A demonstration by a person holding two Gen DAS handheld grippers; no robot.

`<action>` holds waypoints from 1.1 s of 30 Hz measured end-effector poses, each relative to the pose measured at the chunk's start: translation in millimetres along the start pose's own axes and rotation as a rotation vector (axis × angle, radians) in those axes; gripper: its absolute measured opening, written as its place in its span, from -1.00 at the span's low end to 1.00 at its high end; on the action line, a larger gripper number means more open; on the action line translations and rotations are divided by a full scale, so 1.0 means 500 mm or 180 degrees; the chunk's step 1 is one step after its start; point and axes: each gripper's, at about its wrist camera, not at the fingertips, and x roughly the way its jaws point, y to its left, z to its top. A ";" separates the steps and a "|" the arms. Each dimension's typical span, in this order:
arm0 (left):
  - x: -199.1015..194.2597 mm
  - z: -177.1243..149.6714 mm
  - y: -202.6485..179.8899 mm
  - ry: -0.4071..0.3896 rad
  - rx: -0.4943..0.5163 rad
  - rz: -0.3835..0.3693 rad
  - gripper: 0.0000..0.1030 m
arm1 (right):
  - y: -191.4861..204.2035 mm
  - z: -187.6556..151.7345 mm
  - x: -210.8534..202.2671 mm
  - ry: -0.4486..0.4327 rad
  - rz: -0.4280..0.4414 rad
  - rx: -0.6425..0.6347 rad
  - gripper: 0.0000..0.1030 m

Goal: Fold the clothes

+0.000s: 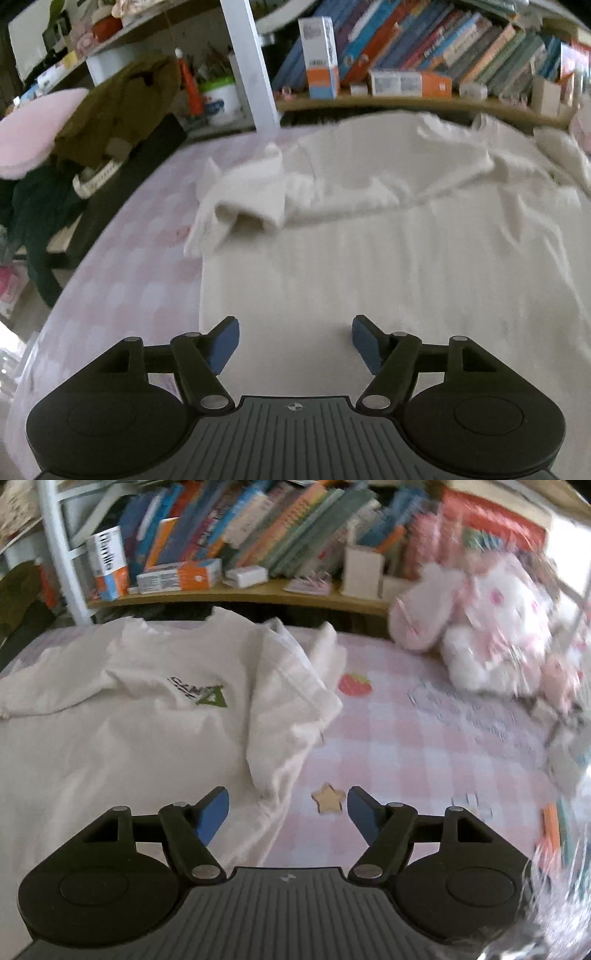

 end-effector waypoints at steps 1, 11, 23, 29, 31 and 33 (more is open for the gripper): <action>-0.003 -0.006 0.000 0.0001 -0.0030 0.0006 0.35 | 0.003 0.003 0.003 -0.0015 -0.0002 -0.0037 0.35; -0.012 -0.019 0.018 0.0147 -0.0535 -0.0086 0.30 | -0.038 0.130 0.159 0.0276 -0.0022 0.0130 -0.05; -0.040 -0.039 0.005 0.0303 -0.0488 -0.0317 0.27 | -0.200 -0.009 -0.016 0.0011 -0.0495 0.1363 -0.83; -0.052 -0.027 -0.011 0.0216 -0.0186 -0.0363 0.30 | -0.180 -0.053 -0.038 0.0112 -0.0365 0.1244 -0.19; -0.064 -0.019 -0.009 0.0077 -0.0125 -0.0341 0.32 | -0.166 -0.058 -0.052 0.0090 -0.0286 0.1201 -0.18; -0.067 -0.011 0.004 0.0010 -0.0127 -0.0315 0.33 | -0.153 -0.064 -0.066 0.0068 -0.0208 0.1157 -0.16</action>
